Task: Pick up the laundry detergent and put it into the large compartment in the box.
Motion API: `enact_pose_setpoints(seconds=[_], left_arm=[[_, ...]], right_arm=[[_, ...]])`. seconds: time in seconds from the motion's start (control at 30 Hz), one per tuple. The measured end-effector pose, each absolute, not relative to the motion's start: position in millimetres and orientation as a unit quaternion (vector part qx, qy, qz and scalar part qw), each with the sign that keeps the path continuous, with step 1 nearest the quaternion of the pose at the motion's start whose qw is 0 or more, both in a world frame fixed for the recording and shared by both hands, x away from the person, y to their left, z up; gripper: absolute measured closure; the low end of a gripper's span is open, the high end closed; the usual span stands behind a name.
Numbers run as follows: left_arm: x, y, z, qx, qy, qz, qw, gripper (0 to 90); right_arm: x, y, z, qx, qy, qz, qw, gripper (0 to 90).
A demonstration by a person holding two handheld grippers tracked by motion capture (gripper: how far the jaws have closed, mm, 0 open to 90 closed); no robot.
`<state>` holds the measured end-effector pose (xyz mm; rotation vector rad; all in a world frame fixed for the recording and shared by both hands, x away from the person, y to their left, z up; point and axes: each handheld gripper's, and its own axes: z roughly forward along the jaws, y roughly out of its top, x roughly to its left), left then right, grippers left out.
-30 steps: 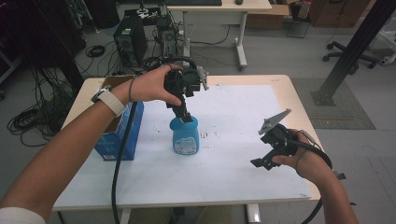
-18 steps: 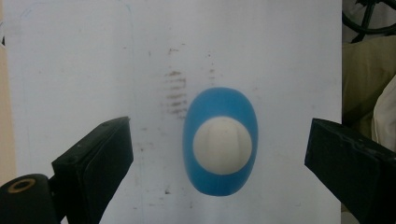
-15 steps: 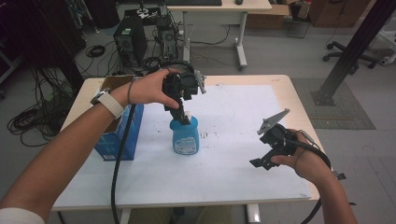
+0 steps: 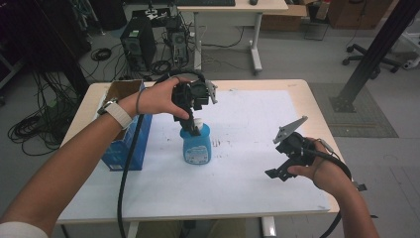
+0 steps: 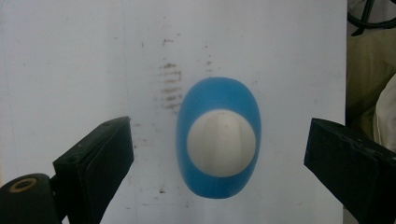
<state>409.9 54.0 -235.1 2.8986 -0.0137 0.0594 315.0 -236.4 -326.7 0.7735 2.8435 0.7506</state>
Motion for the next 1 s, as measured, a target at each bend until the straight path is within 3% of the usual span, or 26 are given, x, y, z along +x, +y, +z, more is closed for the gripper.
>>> enact_pose_setpoints(seconds=[1.0], left_arm=[[411.7, 55.5, -262.9, 0.994, 0.011, 0.007, 0.113, 8.2]], right_arm=[[314.9, -237.1, -328.6, 0.256, 0.934, 0.245, 0.049, 8.1]])
